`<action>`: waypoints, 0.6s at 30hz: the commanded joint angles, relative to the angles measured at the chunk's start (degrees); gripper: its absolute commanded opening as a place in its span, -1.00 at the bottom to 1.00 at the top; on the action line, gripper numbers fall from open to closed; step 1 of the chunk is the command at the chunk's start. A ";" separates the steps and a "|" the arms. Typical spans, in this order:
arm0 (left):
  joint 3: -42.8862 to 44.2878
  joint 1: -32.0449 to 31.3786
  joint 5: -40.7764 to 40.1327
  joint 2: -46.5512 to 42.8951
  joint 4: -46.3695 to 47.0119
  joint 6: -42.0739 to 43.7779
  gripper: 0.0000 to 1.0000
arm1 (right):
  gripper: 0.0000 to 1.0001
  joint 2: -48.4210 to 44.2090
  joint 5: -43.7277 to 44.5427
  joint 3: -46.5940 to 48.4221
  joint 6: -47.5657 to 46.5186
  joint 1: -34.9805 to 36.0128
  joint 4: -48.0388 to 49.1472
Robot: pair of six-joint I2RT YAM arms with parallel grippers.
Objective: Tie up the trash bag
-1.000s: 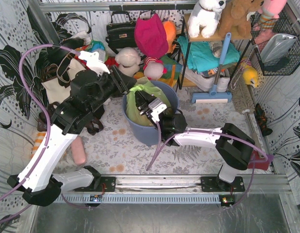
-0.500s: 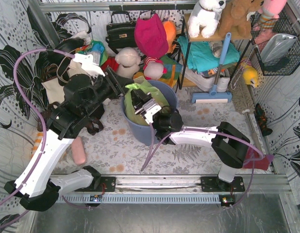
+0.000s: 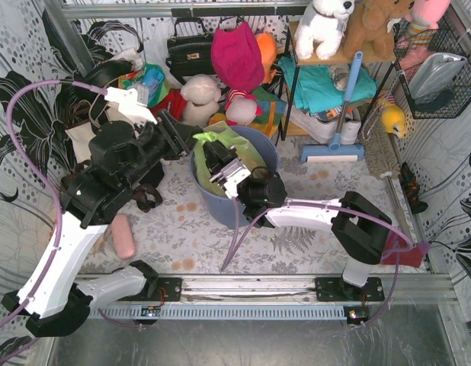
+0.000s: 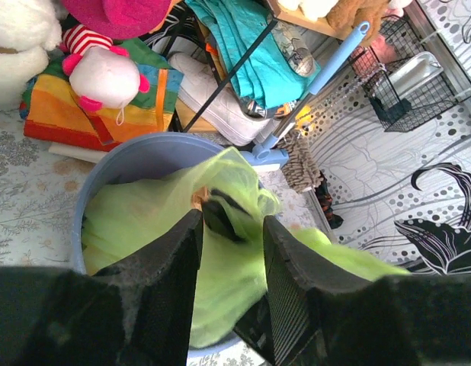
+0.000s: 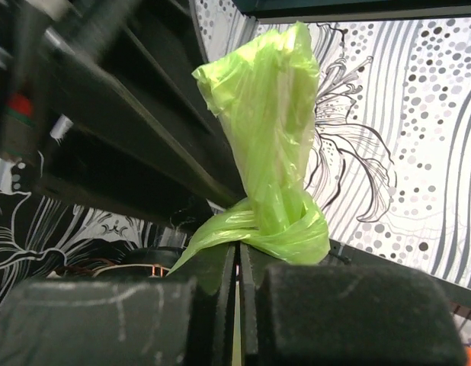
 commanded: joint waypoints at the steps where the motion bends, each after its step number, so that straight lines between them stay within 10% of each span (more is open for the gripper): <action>1: 5.62 -0.93 -5.51 0.08 -3.40 1.45 -0.09 | -1.00 0.60 2.48 2.02 -0.44 -1.14 5.67; 18: 10.15 -0.93 -6.29 7.12 -5.52 3.58 -0.13 | -1.00 0.62 2.43 1.61 -0.86 -1.08 5.62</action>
